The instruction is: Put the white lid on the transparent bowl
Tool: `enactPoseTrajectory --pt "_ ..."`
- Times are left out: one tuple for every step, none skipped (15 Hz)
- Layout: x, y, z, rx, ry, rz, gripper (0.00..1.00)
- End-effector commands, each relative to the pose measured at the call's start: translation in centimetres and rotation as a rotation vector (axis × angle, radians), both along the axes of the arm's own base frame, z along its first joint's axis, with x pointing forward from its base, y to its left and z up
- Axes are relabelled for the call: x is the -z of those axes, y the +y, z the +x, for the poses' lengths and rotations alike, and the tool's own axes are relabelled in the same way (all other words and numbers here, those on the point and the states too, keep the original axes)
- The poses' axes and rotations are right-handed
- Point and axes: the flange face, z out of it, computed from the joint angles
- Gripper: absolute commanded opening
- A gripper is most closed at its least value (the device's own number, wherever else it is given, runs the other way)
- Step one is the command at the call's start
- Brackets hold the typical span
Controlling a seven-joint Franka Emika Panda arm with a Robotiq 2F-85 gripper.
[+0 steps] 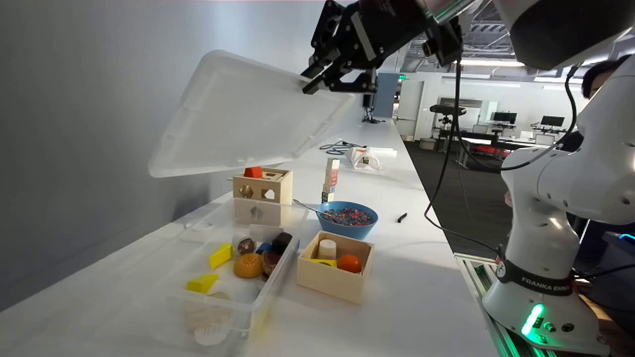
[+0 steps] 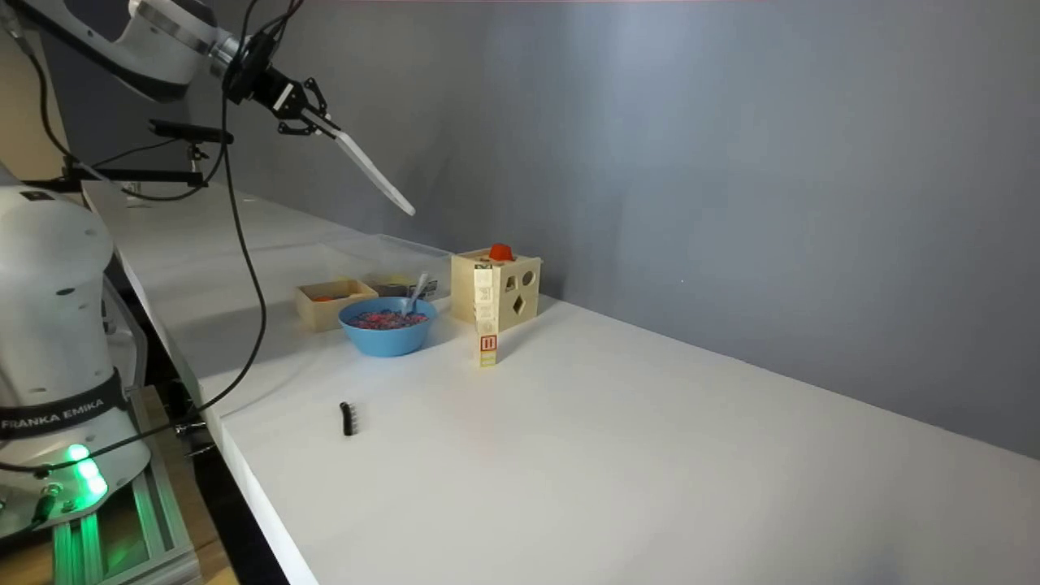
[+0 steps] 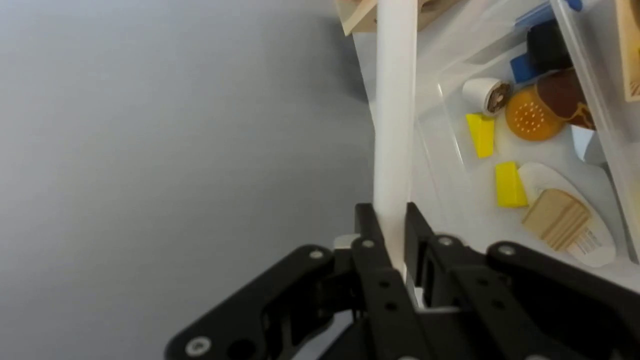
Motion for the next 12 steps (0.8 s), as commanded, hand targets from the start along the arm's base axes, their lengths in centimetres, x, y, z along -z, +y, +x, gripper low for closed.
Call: enactPoseTrajectory --pt "1.8 0.2 -0.2 -0.091 -0.067 -0.027 0.04" --pt "2.2 0.2 -0.2 -0.118 -0.083 -0.081 0.04" --pt "2.6 0.1 -0.2 -0.144 -0.098 -0.127 0.04" --pt "3.0 0.1 -0.2 -0.166 -0.111 -0.161 0.04" --pt "3.4 0.0 -0.1 -0.176 -0.126 -0.198 0.04" --pt "4.0 0.0 0.2 -0.155 -0.130 -0.211 0.04" --pt "4.6 -0.1 0.4 -0.125 -0.093 -0.201 0.04" --pt "3.9 -0.1 0.2 -0.143 -0.089 -0.178 0.16" --pt "4.3 -0.1 0.3 -0.137 -0.079 -0.184 0.16" --pt "4.6 -0.1 0.5 -0.136 -0.073 -0.186 0.16" --pt "4.8 -0.1 0.5 -0.136 -0.068 -0.187 0.04" --pt "4.8 -0.1 0.7 -0.120 -0.097 -0.181 0.04"
